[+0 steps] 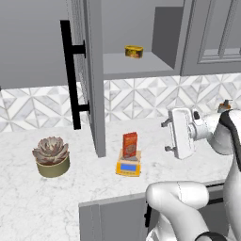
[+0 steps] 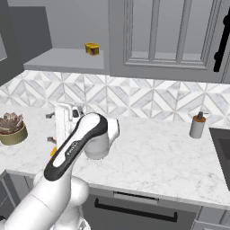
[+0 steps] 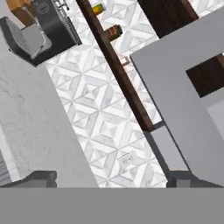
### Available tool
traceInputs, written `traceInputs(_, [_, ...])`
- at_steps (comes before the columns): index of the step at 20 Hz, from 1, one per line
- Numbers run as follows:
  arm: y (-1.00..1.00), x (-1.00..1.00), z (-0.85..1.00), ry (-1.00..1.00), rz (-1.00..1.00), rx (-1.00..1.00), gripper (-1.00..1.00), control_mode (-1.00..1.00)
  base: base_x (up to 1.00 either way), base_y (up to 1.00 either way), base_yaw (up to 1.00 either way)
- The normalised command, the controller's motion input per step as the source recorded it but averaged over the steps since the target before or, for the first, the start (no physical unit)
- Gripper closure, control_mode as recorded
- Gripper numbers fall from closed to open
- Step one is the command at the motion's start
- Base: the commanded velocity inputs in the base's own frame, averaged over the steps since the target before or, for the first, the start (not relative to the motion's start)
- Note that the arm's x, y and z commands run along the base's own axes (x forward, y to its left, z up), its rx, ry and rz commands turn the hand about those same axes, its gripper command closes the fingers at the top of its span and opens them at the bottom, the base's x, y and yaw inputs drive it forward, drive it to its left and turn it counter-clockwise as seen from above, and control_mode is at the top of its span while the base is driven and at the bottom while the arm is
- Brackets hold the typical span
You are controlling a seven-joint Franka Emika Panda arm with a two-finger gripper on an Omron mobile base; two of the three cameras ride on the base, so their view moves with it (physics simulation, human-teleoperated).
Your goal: Pick the boxed food and place it on the digital scale for weighing, and close the cabinet.
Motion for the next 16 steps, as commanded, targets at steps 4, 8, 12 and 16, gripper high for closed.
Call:
traceInputs(4, [0.44, -1.0, 0.66, -0.04, -0.06, 0.19, -1.0, -1.0, 0.0, 0.0, 0.0])
traceInputs(8, [0.65, -1.0, 0.5, -0.08, -0.1, 0.15, -1.0, -1.0, 0.0, 0.0, 0.0])
traceInputs(12, [0.5, -1.0, 0.04, -0.16, -0.24, 0.26, -1.0, -1.0, 0.0, 0.0, 0.0])
traceInputs(16, [0.76, -1.0, 0.0, -0.3, -0.33, 0.28, -1.0, -1.0, 0.0, 0.0, 0.0])
